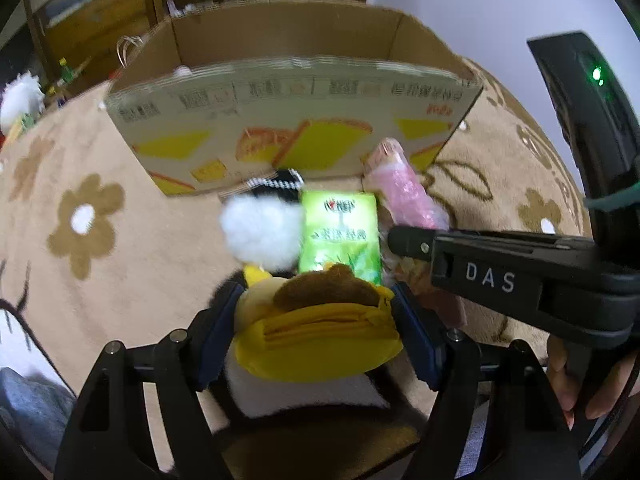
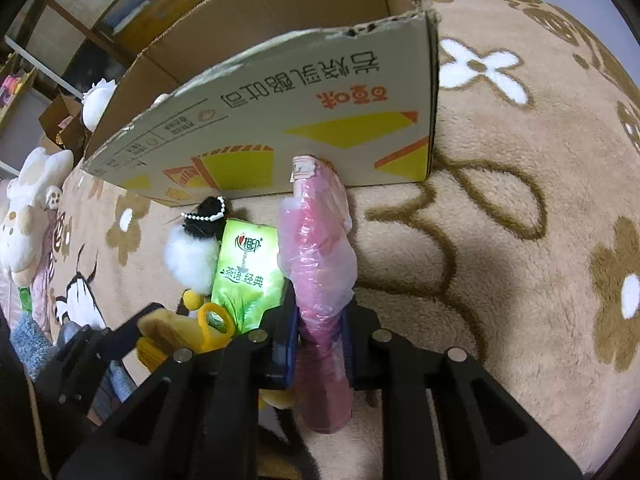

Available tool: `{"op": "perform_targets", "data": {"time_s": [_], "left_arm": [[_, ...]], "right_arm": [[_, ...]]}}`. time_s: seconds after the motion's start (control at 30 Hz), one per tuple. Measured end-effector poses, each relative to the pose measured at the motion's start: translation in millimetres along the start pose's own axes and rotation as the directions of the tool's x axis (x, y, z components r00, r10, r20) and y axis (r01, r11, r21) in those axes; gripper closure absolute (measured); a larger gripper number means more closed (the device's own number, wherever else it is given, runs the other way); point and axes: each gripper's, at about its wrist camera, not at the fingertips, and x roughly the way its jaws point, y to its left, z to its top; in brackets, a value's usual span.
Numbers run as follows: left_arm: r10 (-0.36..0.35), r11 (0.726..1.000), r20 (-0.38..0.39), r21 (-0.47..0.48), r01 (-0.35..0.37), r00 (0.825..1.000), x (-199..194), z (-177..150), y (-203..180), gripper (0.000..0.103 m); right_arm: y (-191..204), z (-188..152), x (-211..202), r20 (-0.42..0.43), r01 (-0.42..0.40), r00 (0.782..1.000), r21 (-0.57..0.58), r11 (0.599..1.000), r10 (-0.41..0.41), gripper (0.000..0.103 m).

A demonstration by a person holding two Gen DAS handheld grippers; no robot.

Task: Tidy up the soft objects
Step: 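Grasp the yellow plush purse with the left tool while the right tool grasps the pink wrapped packet, then lift the yellow purse with the left tool while the right tool lifts the pink packet over the box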

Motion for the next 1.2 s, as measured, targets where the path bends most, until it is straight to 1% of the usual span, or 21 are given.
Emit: {"op": "perform_targets", "data": {"time_s": [0.1,0.17,0.27,0.37,0.43,0.5,0.57,0.67,0.8,0.87,0.9,1.03,1.13,1.2], "left_arm": [[0.036,0.999,0.047,0.003,-0.036,0.998,-11,2,3,0.029],[0.031,0.999,0.063,-0.007,-0.031,0.998,-17,4,6,0.029],[0.045,0.999,0.098,-0.025,-0.043,0.994,-29,7,13,0.029],[0.062,0.998,0.139,-0.036,-0.058,0.988,-40,12,16,0.029],[0.074,0.997,0.172,-0.04,-0.068,0.982,-52,15,22,0.029],[0.09,0.996,0.208,-0.039,-0.084,0.974,-61,18,25,0.029],[0.108,0.994,0.249,-0.04,-0.101,0.962,-72,21,28,0.029],[0.128,0.992,0.313,-0.04,-0.122,0.941,-89,26,32,0.029],[0.149,0.988,0.388,-0.03,-0.149,0.909,-110,31,34,0.029],[0.156,0.987,0.42,-0.029,-0.158,0.894,-118,36,36,0.029],[0.159,0.986,0.439,-0.029,-0.163,0.885,-123,39,37,0.029],[0.169,0.982,0.492,-0.008,-0.19,0.854,-134,51,37,0.029],[0.157,0.983,0.51,0.006,-0.186,0.845,-136,61,36,0.029],[0.155,0.981,0.522,0.015,-0.191,0.839,-136,68,35,0.029]], "right_arm": [[-1,-1,-10,0.023,0.003,1.0,-0.009,1.0,-0.002,0.085],[-1,-3,-21,0.049,-0.005,0.999,-0.013,1.0,0.005,0.085],[1,-6,-34,0.082,-0.003,0.997,-0.025,1.0,0.005,0.085],[1,-9,-55,0.132,-0.01,0.991,-0.033,0.999,0.014,0.085],[3,-10,-70,0.18,-0.015,0.983,-0.038,0.999,0.021,0.085],[4,-13,-87,0.236,-0.018,0.971,-0.053,0.998,0.031,0.085],[7,-16,-100,0.281,0.005,0.96,-0.07,0.998,0.015,0.085],[15,-21,-122,0.378,0.061,0.926,-0.1,0.993,-0.019,0.086],[27,-23,-141,0.454,0.057,0.891,-0.116,0.992,0.002,0.086],[32,-24,-147,0.485,0.055,0.875,-0.122,0.991,0.011,0.086],[33,-24,-152,0.505,0.053,0.863,-0.126,0.991,0.019,0.086],[42,-20,-162,0.552,0.044,0.833,-0.133,0.99,0.038,0.086],[44,-15,-165,0.577,0.038,0.816,-0.134,0.99,0.046,0.086],[44,-11,-167,0.583,0.033,0.811,-0.132,0.991,0.051,0.086]]}}
